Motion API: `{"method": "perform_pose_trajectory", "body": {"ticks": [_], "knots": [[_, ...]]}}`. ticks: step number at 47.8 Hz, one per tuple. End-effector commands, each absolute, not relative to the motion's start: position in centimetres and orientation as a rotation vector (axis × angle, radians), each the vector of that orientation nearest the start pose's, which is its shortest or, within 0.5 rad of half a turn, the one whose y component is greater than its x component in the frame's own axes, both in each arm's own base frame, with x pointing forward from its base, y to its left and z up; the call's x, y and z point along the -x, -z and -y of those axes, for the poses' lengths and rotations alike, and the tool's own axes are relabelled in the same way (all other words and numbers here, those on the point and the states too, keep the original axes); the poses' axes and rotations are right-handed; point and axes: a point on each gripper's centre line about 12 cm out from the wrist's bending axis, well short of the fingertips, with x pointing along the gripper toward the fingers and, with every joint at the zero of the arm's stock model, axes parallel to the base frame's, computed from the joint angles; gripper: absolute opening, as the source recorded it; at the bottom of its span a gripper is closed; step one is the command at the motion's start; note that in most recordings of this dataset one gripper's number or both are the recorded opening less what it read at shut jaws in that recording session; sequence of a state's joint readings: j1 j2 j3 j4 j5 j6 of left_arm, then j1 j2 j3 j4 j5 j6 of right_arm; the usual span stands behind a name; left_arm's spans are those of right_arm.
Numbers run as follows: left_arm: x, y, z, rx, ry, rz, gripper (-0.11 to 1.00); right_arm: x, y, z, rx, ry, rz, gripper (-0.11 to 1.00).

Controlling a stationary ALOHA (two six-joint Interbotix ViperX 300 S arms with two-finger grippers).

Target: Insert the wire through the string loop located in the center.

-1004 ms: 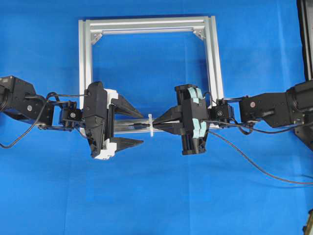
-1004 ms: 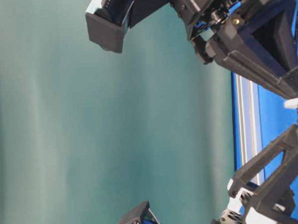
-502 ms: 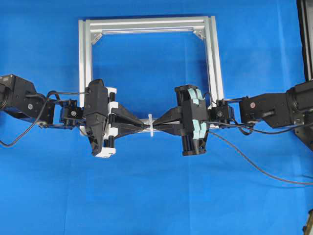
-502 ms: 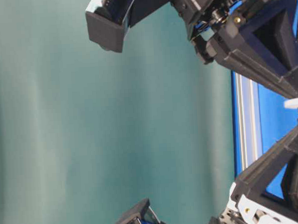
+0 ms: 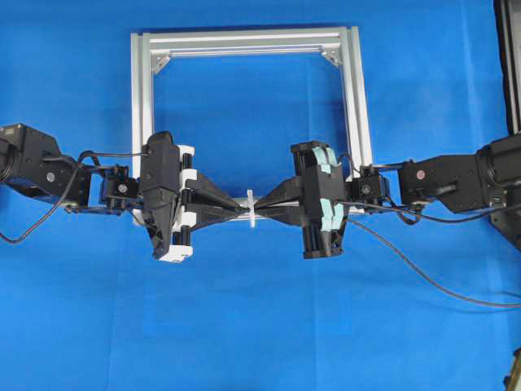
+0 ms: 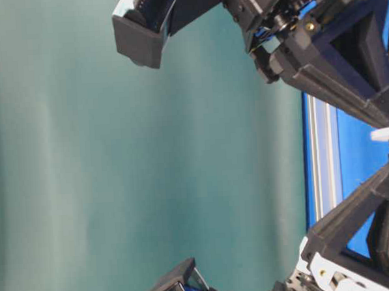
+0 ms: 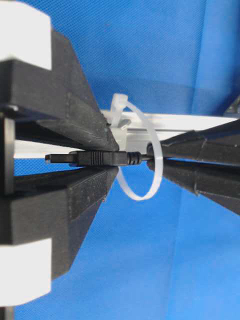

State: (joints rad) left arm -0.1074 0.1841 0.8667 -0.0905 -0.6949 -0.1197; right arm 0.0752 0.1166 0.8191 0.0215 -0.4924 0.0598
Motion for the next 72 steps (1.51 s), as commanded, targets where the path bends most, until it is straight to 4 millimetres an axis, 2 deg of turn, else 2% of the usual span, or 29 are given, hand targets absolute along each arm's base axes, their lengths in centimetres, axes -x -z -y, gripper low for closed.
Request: {"method": "perform_pose_trajectory", "body": {"ticks": [1, 5, 13, 16, 21, 27, 45, 59, 72], "knots": [[-37.7, -11.9, 3.3, 0.16, 0.019, -0.327, 0.09, -38.0, -13.3, -2.8, -0.061, -0.048, -0.422, 0.13], [-37.7, -11.9, 3.3, 0.159, 0.02, -0.327, 0.09, -38.0, -13.2, -2.8, -0.062, -0.048, -0.424, 0.33], [-37.7, -11.9, 3.3, 0.158, 0.02, -0.327, 0.09, -37.9, -13.1, -2.8, -0.06, -0.048, -0.43, 0.83], [-37.7, -12.0, 3.3, 0.156, 0.02, -0.325, 0.09, -37.9, -13.2, -2.8, -0.061, -0.048, -0.427, 0.94], [-37.4, -12.0, 3.3, 0.157, 0.019, -0.328, 0.09, -37.9, -13.2, -2.8, -0.061, -0.048, -0.427, 0.91], [-35.9, -12.5, 3.3, 0.158, 0.024, -0.341, 0.09, -37.7, -13.2, -2.8, -0.06, -0.048, -0.429, 0.93], [-29.1, -13.1, 3.4, 0.168, 0.047, -0.369, 0.09, -37.6, -13.2, -2.8, -0.058, -0.05, -0.43, 0.93], [-24.8, -11.9, 2.9, 0.206, 0.034, -0.424, 0.09, -37.5, -13.2, -2.8, -0.059, -0.049, -0.432, 0.92], [-22.5, -11.0, 3.5, 0.19, 0.068, -0.475, 0.09, -37.5, -13.2, -2.8, -0.055, -0.051, -0.432, 0.92]]}}
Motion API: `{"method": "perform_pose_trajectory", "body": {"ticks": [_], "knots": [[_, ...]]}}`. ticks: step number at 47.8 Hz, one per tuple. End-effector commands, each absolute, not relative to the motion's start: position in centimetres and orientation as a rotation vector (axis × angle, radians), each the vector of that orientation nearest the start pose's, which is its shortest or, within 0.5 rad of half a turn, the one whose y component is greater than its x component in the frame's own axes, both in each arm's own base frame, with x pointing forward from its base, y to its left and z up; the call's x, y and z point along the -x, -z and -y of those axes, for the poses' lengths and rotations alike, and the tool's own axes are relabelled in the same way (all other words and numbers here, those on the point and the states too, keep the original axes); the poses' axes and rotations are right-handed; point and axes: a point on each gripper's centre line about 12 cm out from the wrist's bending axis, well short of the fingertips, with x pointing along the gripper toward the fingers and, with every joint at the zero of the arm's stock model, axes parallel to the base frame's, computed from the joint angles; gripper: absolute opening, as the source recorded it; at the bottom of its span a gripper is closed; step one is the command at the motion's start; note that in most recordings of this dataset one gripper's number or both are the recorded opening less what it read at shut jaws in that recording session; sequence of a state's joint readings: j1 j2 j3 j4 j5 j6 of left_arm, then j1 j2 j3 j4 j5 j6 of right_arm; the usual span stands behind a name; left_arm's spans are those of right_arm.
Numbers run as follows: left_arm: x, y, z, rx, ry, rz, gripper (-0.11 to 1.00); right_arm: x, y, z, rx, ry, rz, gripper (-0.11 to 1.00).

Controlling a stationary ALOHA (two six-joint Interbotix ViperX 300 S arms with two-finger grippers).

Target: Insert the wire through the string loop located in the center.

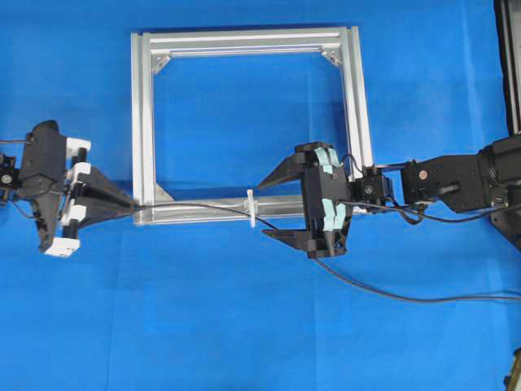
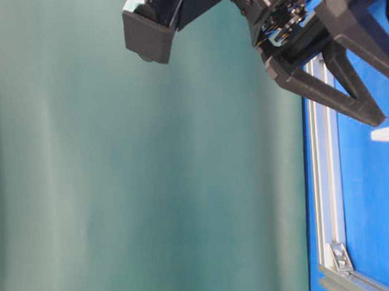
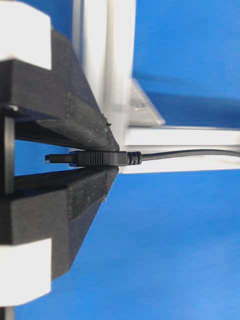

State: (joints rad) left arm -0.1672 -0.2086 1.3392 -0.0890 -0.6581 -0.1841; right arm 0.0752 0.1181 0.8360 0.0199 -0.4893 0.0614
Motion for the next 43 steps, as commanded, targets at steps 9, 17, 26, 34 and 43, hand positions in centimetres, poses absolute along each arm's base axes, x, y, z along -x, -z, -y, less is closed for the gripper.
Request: {"method": "perform_pose_trajectory", "body": {"ticks": [9, 17, 26, 34, 43], "knots": [[-22.4, -10.97, 3.41, 0.177, 0.067, -0.489, 0.09, -37.46, -13.09, -2.78, -0.053, -0.051, -0.435, 0.92], [-22.69, -11.19, 3.47, 0.165, 0.072, -0.48, 0.09, -37.56, -13.25, -2.78, -0.054, -0.051, -0.428, 0.92], [-22.29, -10.87, 3.46, 0.164, 0.072, -0.505, 0.09, -37.55, -13.23, -2.78, -0.052, -0.052, -0.43, 0.92], [-22.38, -10.92, 3.48, 0.165, 0.073, -0.503, 0.48, -37.6, -13.3, -2.79, -0.051, -0.052, -0.427, 0.92], [-22.32, -10.87, 3.47, 0.158, 0.074, -0.506, 0.91, -37.6, -13.28, -2.79, -0.051, -0.052, -0.428, 0.92]]}}
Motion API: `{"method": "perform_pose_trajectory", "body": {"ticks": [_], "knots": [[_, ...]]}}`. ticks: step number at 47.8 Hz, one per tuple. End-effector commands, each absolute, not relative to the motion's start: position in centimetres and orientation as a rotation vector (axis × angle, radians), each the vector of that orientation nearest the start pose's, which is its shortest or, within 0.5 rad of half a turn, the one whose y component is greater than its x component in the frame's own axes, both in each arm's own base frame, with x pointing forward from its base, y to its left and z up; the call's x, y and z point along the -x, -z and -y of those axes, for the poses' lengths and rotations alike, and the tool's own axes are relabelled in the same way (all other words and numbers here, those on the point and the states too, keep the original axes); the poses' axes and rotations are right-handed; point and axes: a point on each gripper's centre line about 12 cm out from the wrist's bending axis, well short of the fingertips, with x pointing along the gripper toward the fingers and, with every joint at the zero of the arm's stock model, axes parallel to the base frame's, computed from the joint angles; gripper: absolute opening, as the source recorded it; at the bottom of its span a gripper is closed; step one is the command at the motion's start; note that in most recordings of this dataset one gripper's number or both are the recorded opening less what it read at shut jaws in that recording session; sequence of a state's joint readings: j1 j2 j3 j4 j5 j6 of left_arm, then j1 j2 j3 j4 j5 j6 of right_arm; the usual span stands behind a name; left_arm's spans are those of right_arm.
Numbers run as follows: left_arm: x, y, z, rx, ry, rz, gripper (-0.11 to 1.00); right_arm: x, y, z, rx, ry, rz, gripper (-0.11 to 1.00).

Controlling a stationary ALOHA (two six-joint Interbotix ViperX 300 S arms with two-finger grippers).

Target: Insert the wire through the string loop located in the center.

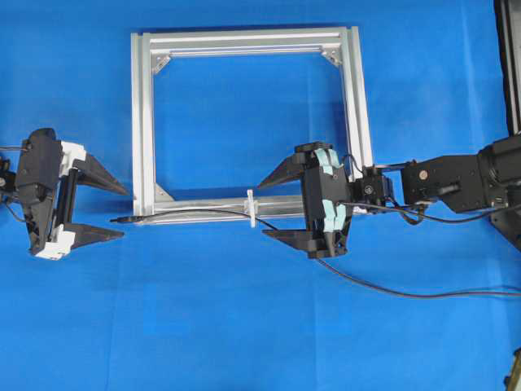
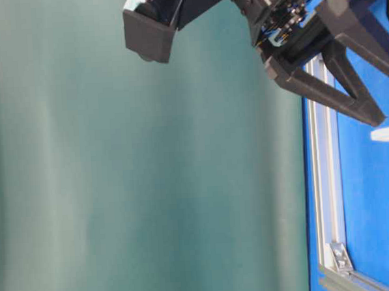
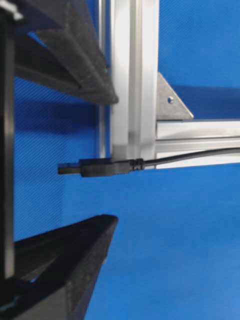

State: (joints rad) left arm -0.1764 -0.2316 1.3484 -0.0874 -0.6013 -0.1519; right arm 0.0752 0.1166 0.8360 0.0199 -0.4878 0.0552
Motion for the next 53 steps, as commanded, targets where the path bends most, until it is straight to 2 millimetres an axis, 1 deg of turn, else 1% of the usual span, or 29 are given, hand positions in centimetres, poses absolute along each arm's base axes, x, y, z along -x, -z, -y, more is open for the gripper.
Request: {"method": "perform_pose_trajectory", "body": {"ticks": [1, 7, 13, 20, 27, 34, 37, 45, 53], "knots": [[-22.3, -10.9, 3.5, 0.16, 0.073, -0.507, 0.93, -37.6, -13.3, -2.8, -0.051, -0.052, -0.428, 0.92], [-22.2, -10.9, 3.4, 0.166, 0.072, -0.506, 0.92, -37.6, -13.3, -2.8, -0.051, -0.052, -0.428, 0.92], [-22.5, -11.3, 3.5, 0.168, 0.074, -0.49, 0.92, -37.5, -13.5, -2.8, -0.052, -0.052, -0.422, 0.92], [-23.1, -12.6, 3.7, 0.169, 0.082, -0.461, 0.92, -37.3, -14.9, -2.8, -0.053, -0.053, -0.412, 0.92], [-23.7, -14.0, 3.8, 0.171, 0.088, -0.468, 0.92, -36.8, -16.5, -2.7, -0.054, -0.054, -0.416, 0.92], [-23.8, -15.3, 3.8, 0.177, 0.087, -0.459, 0.92, -36.3, -17.9, -2.7, -0.056, -0.054, -0.424, 0.92], [-23.7, -15.6, 3.6, 0.18, 0.084, -0.451, 0.92, -36.0, -18.7, -2.7, -0.056, -0.055, -0.413, 0.92], [-23.7, -16.1, 3.4, 0.183, 0.077, -0.43, 0.92, -35.4, -19.9, -2.7, -0.057, -0.056, -0.409, 0.92], [-23.8, -16.1, 3.2, 0.182, 0.069, -0.429, 0.92, -35.0, -20.0, -2.6, -0.057, -0.056, -0.415, 0.92]]}}
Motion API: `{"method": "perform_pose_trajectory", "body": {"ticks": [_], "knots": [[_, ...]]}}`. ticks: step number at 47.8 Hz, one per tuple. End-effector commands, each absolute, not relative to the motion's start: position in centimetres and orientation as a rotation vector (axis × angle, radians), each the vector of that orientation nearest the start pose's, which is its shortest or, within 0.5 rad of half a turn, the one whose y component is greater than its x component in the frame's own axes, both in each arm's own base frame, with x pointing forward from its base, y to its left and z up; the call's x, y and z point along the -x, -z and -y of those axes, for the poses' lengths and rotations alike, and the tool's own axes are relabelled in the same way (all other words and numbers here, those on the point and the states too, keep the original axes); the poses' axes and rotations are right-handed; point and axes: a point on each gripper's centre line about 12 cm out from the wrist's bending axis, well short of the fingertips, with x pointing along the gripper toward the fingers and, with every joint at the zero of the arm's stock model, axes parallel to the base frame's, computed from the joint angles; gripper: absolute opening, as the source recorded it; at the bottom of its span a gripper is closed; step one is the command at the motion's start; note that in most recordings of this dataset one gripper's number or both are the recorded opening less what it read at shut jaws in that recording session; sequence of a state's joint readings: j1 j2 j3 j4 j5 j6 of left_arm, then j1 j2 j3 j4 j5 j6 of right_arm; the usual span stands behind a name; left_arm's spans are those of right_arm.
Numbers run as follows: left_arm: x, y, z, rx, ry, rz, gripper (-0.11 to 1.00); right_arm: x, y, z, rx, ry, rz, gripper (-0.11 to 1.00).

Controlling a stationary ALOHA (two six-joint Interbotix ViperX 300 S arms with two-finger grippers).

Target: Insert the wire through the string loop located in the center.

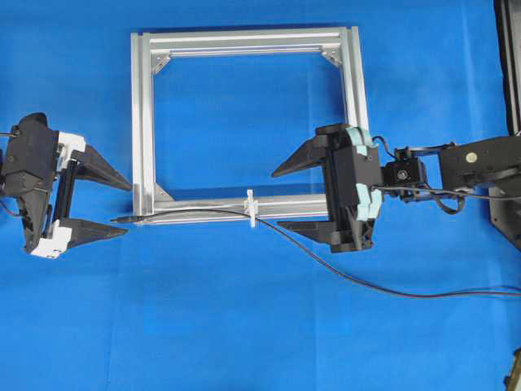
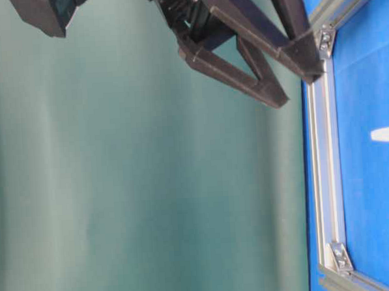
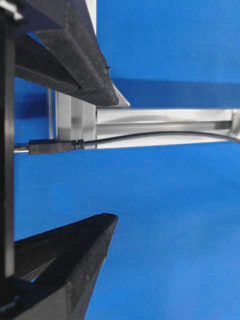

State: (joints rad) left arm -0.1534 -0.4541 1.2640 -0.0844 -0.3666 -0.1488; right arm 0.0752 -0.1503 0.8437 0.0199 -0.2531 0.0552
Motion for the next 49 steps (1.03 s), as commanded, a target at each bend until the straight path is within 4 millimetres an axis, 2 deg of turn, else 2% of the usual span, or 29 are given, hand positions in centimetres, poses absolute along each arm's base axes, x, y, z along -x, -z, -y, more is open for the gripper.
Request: {"method": "perform_pose_trajectory", "body": {"ticks": [1, 49], "knots": [[-23.89, -16.19, 3.15, 0.183, 0.068, -0.428, 0.92, -35.03, -19.96, -2.64, -0.057, -0.056, -0.416, 0.92], [-24.09, -16.27, 2.98, 0.18, 0.062, -0.425, 0.92, -35.13, -20.18, -2.51, -0.094, -0.04, -0.406, 0.92]]}}
